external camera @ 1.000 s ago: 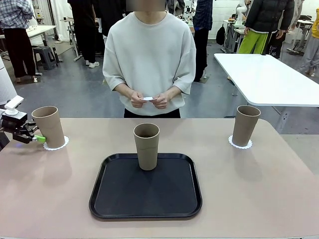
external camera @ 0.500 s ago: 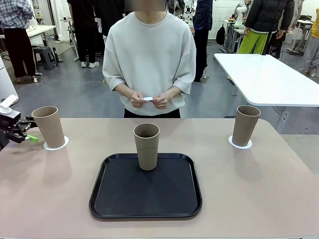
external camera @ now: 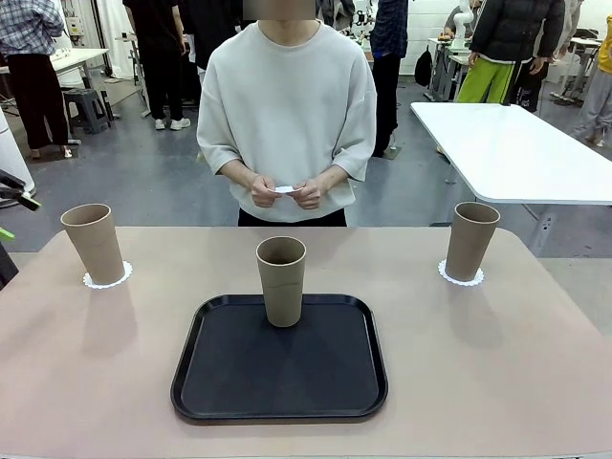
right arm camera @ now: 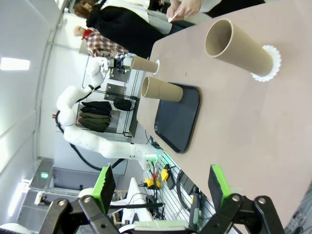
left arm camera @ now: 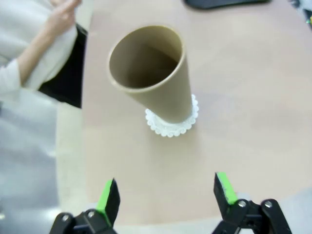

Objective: Place coasters on the table and set cups on them.
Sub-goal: Take one Reusable plastic cup from the Flat Tray and place it on a coaster set by the human.

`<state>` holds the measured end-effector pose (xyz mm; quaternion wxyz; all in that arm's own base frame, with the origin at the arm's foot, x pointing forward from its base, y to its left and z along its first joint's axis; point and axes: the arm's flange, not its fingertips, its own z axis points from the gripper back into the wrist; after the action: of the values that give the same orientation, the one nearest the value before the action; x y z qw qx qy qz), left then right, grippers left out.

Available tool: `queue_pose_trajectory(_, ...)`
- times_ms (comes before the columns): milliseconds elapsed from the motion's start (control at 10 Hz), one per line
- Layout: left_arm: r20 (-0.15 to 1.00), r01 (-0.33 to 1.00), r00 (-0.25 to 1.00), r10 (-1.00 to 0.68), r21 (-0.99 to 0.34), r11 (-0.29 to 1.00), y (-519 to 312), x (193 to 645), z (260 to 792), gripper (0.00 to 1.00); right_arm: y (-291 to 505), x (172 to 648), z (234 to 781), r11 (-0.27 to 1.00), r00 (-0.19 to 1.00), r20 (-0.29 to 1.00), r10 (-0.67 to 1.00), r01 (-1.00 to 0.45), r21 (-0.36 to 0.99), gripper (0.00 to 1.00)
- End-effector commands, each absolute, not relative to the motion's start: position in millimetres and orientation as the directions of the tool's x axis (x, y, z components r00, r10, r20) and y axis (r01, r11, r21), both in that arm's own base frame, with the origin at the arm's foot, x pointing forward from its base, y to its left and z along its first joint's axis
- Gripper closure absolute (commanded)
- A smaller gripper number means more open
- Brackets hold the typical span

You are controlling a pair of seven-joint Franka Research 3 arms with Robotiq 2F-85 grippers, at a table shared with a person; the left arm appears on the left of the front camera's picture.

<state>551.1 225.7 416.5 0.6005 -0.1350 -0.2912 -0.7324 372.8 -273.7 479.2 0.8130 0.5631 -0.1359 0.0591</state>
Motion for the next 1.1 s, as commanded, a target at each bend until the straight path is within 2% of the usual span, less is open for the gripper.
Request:
queue_pose_trajectory(0, 0.433, 0.926, -0.312, -0.846, 0.339, -0.168, 179, 499, 435, 0.00, -273, 373, 481, 0.355, 0.959, 0.278, -0.059, -0.240, 0.904, 0.00)
queue_pose_trajectory(300, 0.282, 0.917, -0.286, -0.916, 0.359, -0.176, 126, 440, 486, 0.00, -273, 373, 481, 0.355, 0.959, 0.278, -0.059, -0.240, 0.904, 0.00)
queue_pose_trajectory(500, 0.171, 0.931, -0.187, -0.967, 0.346, -0.119, 92, 414, 512, 0.00, -273, 373, 481, 0.355, 0.959, 0.278, -0.059, -0.240, 0.904, 0.00)
queue_pose_trajectory(700, 0.081, 0.977, -0.007, -0.997, 0.213, 0.011, 70, 404, 537, 0.00, -273, 373, 481, 0.355, 0.959, 0.278, -0.059, -0.240, 0.904, 0.00)
queue_pose_trajectory(1000, 0.079, 0.997, 0.039, -0.996, 0.066, 0.044, 45, 398, 548, 0.00, -273, 373, 481, 0.355, 0.959, 0.278, -0.059, -0.240, 0.904, 0.00)
